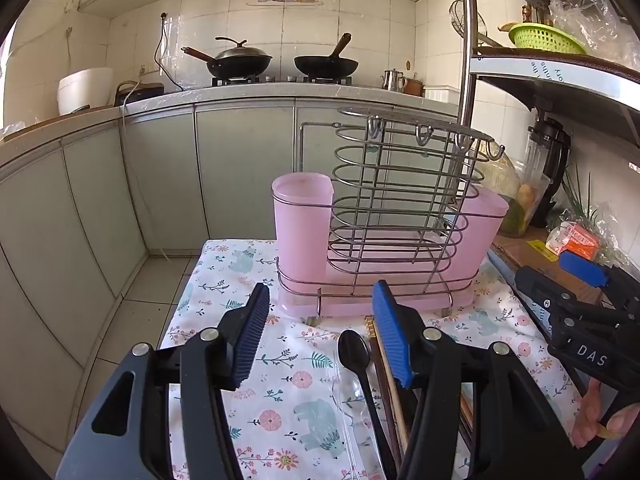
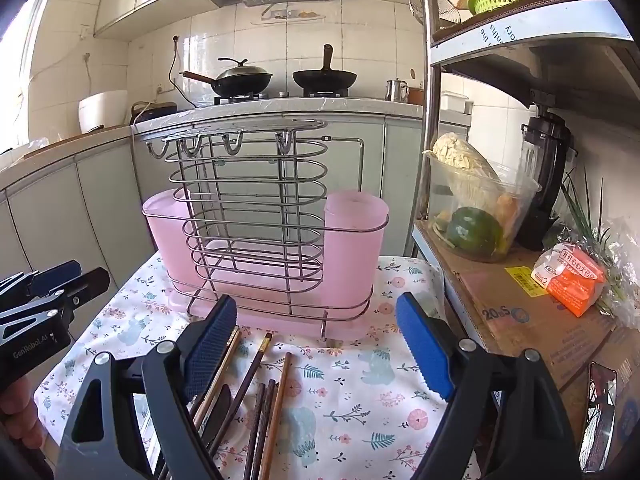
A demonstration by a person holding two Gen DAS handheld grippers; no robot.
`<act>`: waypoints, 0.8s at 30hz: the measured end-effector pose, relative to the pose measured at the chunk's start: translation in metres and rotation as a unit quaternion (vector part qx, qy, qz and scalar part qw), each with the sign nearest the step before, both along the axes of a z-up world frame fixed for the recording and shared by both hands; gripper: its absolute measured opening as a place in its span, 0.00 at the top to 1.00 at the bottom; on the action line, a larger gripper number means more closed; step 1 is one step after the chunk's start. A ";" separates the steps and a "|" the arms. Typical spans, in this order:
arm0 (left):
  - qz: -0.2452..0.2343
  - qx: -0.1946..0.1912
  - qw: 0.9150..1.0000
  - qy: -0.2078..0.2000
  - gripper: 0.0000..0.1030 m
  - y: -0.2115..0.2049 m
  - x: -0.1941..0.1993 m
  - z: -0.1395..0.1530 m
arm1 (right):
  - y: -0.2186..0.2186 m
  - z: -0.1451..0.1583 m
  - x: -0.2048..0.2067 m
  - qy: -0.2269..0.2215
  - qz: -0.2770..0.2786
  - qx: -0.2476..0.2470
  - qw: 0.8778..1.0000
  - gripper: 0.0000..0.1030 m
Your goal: Organize utensils
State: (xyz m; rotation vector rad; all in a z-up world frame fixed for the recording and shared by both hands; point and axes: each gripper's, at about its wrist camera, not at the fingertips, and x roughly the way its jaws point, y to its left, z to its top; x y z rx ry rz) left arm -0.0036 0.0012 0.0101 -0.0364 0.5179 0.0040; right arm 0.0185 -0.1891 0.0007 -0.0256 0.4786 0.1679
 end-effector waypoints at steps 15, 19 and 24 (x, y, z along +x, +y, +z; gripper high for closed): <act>0.001 -0.001 1.000 -0.009 0.47 0.002 -0.008 -0.003 | 0.001 0.003 -0.003 -0.007 0.002 -0.006 1.000 0.22; 0.003 -0.003 1.000 -0.010 0.47 0.003 -0.009 -0.001 | 0.001 0.003 -0.004 -0.008 0.002 -0.005 1.000 0.22; 0.001 -0.002 1.000 -0.011 0.47 0.002 -0.011 -0.001 | 0.001 0.004 -0.003 -0.008 0.003 -0.006 1.000 0.22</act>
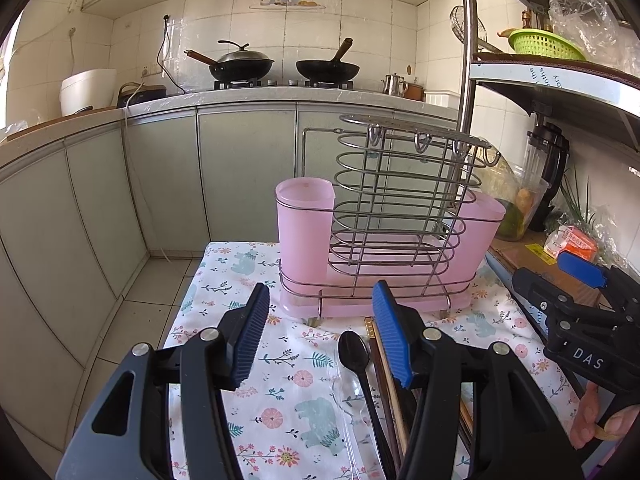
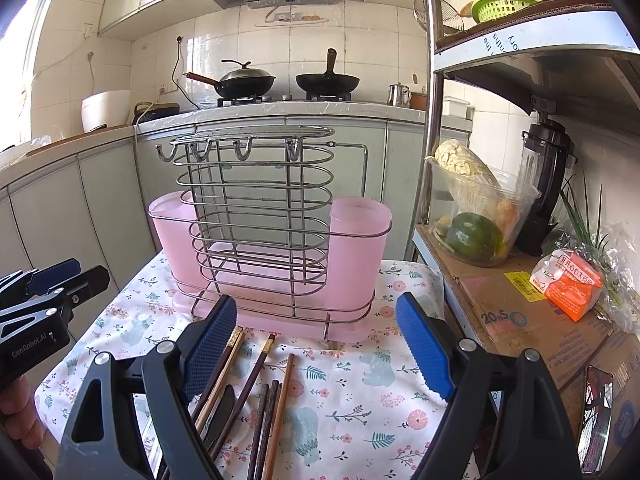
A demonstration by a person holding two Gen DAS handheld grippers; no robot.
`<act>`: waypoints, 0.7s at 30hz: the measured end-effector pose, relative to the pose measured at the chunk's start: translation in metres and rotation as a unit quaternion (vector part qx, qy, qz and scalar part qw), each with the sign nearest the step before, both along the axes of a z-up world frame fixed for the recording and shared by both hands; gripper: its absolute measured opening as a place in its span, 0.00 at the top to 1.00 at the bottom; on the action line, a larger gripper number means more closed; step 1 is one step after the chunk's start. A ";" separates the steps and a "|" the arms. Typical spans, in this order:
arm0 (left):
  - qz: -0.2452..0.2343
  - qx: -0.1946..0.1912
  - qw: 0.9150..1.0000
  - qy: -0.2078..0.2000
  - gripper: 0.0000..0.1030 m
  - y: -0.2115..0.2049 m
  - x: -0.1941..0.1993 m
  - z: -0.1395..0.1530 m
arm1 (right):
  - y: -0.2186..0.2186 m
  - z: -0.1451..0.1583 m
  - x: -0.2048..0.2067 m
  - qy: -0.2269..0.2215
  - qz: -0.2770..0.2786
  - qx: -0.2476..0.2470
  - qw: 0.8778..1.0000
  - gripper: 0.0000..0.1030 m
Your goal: Organize utensils
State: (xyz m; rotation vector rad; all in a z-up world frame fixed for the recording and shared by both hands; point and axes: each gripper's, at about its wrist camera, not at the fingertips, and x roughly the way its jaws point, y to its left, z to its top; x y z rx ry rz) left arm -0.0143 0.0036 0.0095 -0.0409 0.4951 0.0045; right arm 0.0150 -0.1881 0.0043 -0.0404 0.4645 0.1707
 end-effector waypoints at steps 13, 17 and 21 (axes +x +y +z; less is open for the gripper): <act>-0.004 0.002 1.000 -0.002 0.47 -0.004 -0.002 0.003 | 0.001 0.003 -0.003 -0.004 0.003 -0.001 1.000 0.22; -0.004 0.002 1.000 -0.002 0.47 -0.004 -0.002 0.003 | 0.000 0.004 -0.002 -0.004 0.002 -0.001 1.000 0.22; -0.001 0.001 1.000 -0.002 0.47 -0.003 -0.002 0.003 | -0.001 0.005 -0.003 -0.007 -0.001 0.000 1.000 0.22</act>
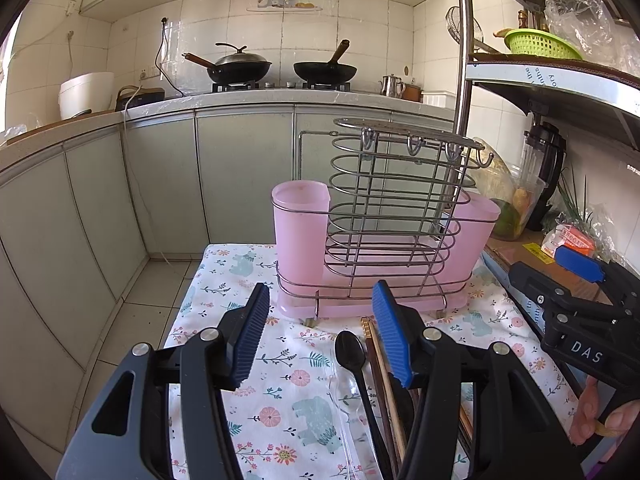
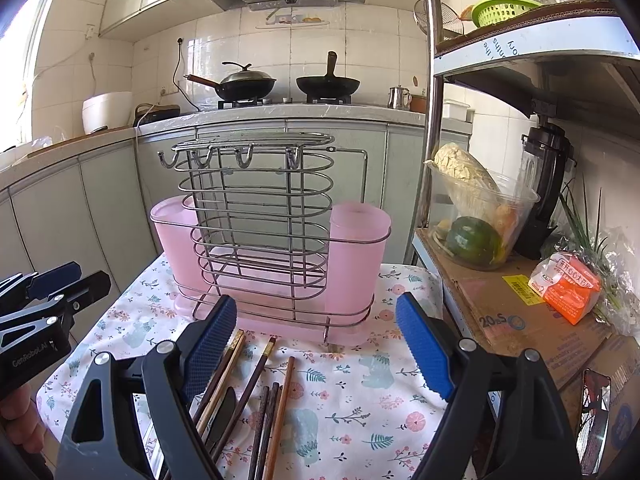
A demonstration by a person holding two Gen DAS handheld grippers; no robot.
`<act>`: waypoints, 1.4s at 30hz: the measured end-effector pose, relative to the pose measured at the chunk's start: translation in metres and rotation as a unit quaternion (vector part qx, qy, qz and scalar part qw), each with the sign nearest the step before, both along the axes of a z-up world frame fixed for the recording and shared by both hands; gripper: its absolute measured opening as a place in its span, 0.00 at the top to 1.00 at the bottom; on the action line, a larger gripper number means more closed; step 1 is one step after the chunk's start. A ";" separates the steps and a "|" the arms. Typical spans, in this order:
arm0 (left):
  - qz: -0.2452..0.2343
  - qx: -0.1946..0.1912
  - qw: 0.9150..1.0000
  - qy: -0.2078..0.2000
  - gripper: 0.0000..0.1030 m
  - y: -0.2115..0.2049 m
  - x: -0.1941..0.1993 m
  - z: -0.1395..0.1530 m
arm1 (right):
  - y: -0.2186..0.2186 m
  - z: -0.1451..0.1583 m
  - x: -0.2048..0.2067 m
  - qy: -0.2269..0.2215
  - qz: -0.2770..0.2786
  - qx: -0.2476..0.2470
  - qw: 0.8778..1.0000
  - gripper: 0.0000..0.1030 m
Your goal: Organize utensils
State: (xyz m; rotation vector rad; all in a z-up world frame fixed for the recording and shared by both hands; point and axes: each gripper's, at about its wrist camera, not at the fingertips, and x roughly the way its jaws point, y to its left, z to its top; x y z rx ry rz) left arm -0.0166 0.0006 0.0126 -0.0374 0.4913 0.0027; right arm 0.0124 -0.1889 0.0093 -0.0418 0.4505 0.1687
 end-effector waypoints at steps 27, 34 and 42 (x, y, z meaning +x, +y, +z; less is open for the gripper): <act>-0.001 0.002 1.000 0.004 0.47 -0.003 0.000 -0.004 | -0.002 -0.002 -0.001 0.001 -0.004 0.004 1.000 0.22; -0.003 -0.003 1.000 0.012 0.47 -0.002 0.003 -0.007 | -0.003 -0.005 0.001 0.007 -0.002 0.007 1.000 0.22; -0.006 -0.015 0.998 0.054 0.47 0.013 0.013 -0.019 | -0.009 -0.016 0.006 0.043 0.001 0.015 0.999 0.22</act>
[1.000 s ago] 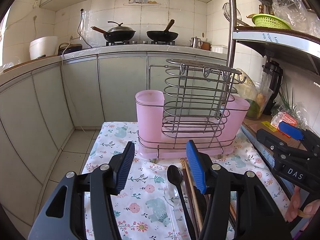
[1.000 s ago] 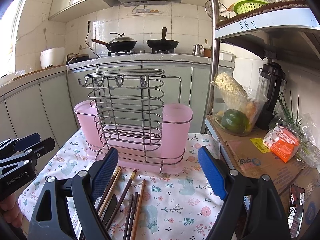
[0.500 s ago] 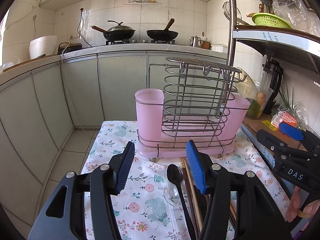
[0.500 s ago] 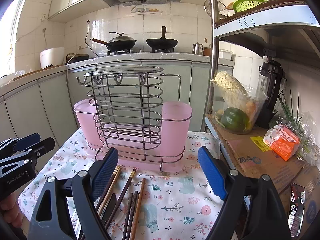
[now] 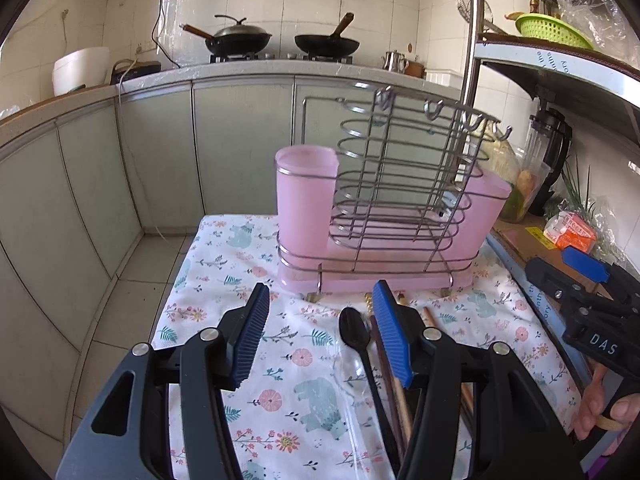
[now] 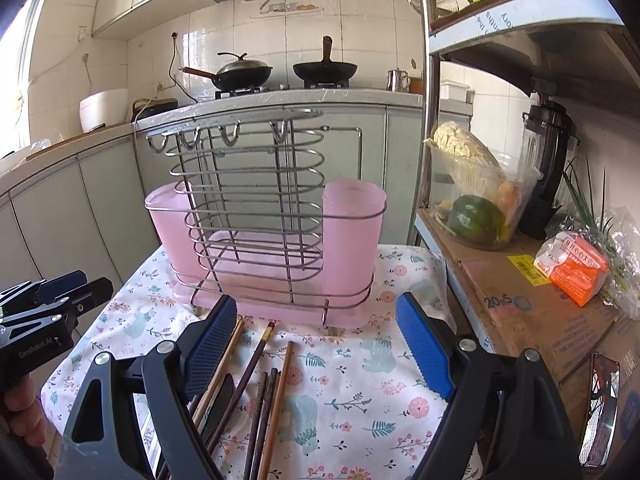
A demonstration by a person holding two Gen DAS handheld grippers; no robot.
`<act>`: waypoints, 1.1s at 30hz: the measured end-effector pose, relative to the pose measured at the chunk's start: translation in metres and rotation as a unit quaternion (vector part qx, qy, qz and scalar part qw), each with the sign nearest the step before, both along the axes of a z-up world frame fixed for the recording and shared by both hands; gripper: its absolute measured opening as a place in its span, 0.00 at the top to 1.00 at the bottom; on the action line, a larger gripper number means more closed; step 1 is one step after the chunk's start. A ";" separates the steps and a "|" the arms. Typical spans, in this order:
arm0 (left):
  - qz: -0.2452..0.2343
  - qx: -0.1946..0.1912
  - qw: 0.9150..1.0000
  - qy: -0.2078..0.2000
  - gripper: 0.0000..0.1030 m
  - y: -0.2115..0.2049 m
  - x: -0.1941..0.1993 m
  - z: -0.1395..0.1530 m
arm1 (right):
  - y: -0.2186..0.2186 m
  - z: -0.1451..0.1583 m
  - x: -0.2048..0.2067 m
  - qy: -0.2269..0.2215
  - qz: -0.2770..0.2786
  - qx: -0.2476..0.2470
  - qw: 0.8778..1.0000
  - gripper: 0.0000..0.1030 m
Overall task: Organize utensils
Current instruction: 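Lower and grasp a clear plastic fork with the left tool while the right grasps a wooden chopstick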
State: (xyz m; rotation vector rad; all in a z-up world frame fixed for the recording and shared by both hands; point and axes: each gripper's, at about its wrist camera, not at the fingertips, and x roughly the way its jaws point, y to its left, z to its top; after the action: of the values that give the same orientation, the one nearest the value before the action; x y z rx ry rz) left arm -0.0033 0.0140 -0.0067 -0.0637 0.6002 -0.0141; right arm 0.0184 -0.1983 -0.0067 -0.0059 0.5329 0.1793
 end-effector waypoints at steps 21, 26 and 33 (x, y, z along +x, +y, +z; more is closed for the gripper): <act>-0.024 -0.057 0.985 0.158 0.53 0.025 0.034 -0.050 | -0.016 -0.045 0.030 0.131 0.013 0.046 0.990 0.46; -0.044 -0.043 0.981 0.184 0.60 0.014 0.038 -0.062 | -0.014 -0.055 0.036 0.153 0.021 0.053 0.987 0.54; -0.074 -0.037 0.972 0.218 0.70 -0.002 0.043 -0.082 | -0.012 -0.068 0.042 0.184 0.036 0.068 0.980 0.68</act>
State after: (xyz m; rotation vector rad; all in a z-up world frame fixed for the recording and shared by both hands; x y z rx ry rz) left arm 0.0399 0.0120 -0.0884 -0.0963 1.0442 -0.1708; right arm 0.0607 -0.2100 -0.0752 0.1430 0.8901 0.2899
